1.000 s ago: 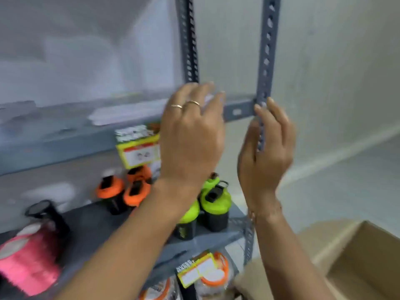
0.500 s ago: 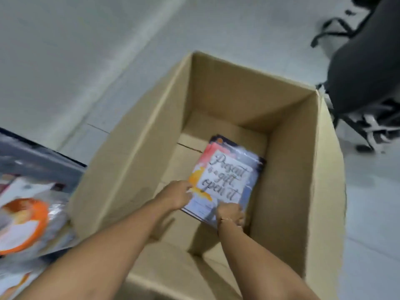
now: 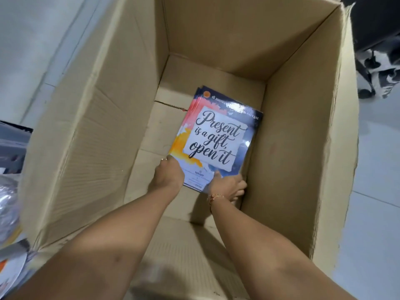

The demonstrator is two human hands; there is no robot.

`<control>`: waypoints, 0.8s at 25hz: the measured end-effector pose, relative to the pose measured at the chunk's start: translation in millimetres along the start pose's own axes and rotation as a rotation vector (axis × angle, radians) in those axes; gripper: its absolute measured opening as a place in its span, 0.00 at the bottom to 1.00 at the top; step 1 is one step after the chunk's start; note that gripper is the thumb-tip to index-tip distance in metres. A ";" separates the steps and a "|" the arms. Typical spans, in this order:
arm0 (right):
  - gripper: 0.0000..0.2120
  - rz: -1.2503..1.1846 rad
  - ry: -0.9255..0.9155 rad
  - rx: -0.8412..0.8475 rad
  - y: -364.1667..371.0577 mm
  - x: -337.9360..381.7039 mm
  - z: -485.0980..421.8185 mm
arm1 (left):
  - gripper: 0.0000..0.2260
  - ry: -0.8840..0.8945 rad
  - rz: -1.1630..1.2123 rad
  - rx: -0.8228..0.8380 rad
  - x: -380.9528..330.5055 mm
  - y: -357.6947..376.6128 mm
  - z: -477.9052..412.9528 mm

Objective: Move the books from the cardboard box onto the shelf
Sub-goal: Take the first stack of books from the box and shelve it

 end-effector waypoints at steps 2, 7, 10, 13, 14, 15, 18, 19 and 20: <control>0.25 -0.068 0.007 -0.048 -9.4 5.1 7.2 | 0.12 -0.014 -0.014 -0.019 3.3 -9.7 0.5; 0.19 -0.255 -0.035 -0.065 -50.3 32.0 42.8 | 0.11 0.120 0.047 -0.220 0.1 -83.4 17.7; 0.20 -0.471 -0.154 -0.079 -103.6 65.9 77.9 | 0.10 0.228 0.225 -0.394 -1.4 -160.5 63.7; 0.20 -0.835 -0.413 -0.081 -179.0 98.9 146.0 | 0.11 0.315 0.426 -0.725 31.2 -263.4 148.1; 0.19 -0.971 -0.508 -0.086 -204.6 106.8 173.4 | 0.13 0.345 0.467 -0.875 47.6 -296.7 181.6; 0.18 -1.112 -0.609 -0.082 -230.6 115.1 206.8 | 0.15 0.376 0.507 -1.060 68.8 -332.2 218.9; 0.22 -1.443 -0.862 0.041 -300.9 140.8 327.4 | 0.16 0.407 0.570 -1.586 150.9 -430.7 339.5; 0.24 -1.512 -0.918 0.117 -321.1 148.4 368.0 | 0.15 0.396 0.542 -1.711 177.0 -457.9 376.6; 0.25 -1.552 -0.976 0.181 -341.3 155.8 403.1 | 0.15 0.368 0.498 -1.810 197.3 -481.4 409.1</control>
Point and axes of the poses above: each hand's wrist, its own z-axis away from the middle knuckle, its own y-axis out of the palm, x = y × z, the point moved 8 cm from there along -z, towards the middle knuckle, and after that the axes turned 11 degrees about -x, right-handed, at the moved point
